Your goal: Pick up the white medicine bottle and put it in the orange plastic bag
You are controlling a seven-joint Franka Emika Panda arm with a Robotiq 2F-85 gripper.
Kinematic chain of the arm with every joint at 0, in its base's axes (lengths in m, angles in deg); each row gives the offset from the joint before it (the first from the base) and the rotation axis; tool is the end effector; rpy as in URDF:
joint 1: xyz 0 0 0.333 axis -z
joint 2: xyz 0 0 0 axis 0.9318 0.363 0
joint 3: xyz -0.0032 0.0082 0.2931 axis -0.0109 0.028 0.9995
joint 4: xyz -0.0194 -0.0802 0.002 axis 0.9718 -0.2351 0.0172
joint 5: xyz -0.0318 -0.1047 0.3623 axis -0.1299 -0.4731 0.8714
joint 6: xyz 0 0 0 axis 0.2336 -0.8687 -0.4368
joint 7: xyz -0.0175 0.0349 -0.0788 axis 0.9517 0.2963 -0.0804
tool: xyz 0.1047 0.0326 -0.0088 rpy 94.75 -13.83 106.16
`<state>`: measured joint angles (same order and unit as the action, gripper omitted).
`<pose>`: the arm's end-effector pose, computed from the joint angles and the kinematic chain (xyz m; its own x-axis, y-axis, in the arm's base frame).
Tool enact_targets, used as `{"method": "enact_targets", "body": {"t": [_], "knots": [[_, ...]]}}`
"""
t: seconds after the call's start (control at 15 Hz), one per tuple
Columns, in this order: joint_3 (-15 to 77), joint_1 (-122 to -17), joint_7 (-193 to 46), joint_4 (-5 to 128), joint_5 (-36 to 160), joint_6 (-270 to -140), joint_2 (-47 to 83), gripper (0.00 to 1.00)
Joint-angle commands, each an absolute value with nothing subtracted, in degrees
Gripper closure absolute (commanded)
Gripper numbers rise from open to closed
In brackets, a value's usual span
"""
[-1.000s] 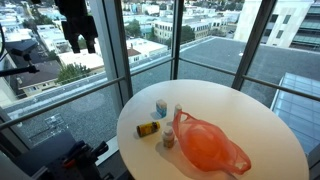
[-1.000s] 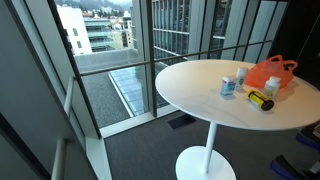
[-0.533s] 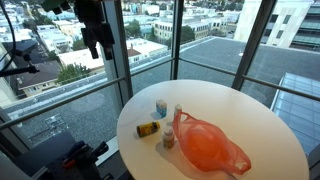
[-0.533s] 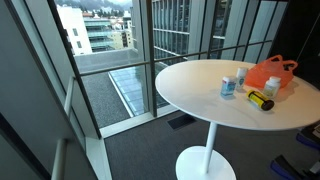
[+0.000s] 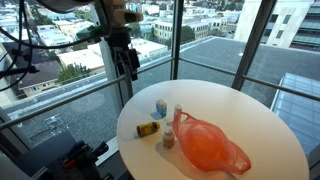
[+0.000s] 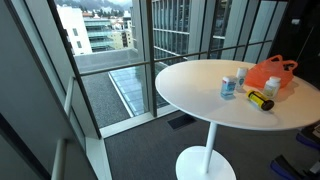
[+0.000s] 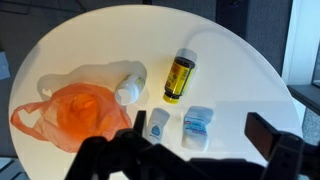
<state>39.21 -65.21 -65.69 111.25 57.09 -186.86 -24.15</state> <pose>0.4030 -0.0022 0.4346 0.9893 -0.1427 0.0296 -0.1456 -0.9776 0.1519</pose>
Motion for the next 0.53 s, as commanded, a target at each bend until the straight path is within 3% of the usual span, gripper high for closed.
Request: {"method": "enact_targets", "body": {"t": [0.0,0.47], "knots": [[37.17,-62.42,-62.95,112.77,54.87,-191.67,-21.41,0.00],[34.38,-60.19,-63.42,113.39,55.09,-193.30,-18.70,0.00]]}}
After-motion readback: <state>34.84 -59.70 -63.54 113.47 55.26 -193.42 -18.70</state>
